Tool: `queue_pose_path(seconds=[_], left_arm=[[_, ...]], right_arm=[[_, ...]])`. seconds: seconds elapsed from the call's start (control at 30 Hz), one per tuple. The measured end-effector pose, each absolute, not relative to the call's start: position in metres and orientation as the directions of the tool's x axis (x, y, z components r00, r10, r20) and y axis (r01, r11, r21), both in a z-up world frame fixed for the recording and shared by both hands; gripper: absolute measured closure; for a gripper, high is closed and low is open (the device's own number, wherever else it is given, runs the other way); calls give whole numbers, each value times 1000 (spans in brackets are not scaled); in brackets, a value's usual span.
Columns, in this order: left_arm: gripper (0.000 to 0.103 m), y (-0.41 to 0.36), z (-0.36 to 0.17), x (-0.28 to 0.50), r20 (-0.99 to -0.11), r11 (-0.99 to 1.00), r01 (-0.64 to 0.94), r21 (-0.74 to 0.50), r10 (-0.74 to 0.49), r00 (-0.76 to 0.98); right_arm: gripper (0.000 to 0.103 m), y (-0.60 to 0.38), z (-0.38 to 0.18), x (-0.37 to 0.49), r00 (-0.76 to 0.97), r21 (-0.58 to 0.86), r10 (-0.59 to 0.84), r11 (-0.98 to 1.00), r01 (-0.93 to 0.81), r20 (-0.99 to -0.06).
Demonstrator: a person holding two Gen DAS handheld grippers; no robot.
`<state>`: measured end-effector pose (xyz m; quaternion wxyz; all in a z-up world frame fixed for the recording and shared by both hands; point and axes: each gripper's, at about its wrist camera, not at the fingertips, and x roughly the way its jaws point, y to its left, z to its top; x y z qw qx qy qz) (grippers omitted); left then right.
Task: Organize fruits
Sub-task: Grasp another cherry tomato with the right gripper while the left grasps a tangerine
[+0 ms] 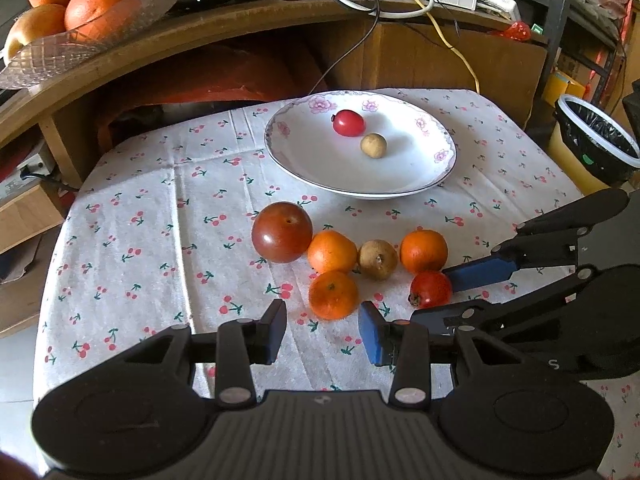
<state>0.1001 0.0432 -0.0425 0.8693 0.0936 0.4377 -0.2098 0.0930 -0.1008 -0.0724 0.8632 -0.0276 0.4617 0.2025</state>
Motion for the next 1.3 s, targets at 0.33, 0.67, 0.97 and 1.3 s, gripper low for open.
queue_pose_path(seconds=[0.33, 0.67, 0.97, 1.3], left_arm=[[55, 32, -52, 106, -809, 888, 459, -3, -272, 522], [55, 22, -59, 109, -807, 888, 459, 28, -250, 535], [62, 18, -59, 108, -806, 882, 468, 50, -241, 541], [61, 23, -59, 110, -805, 892, 452, 24, -251, 538]], right_arm=[[80, -112, -70, 89, 485, 147, 321, 920, -363, -814], [80, -118, -69, 84, 510, 70, 263, 928, -366, -819], [79, -121, -70, 84, 520, 47, 247, 929, -367, -818], [77, -120, -71, 86, 525, 49, 251, 929, -367, -814]])
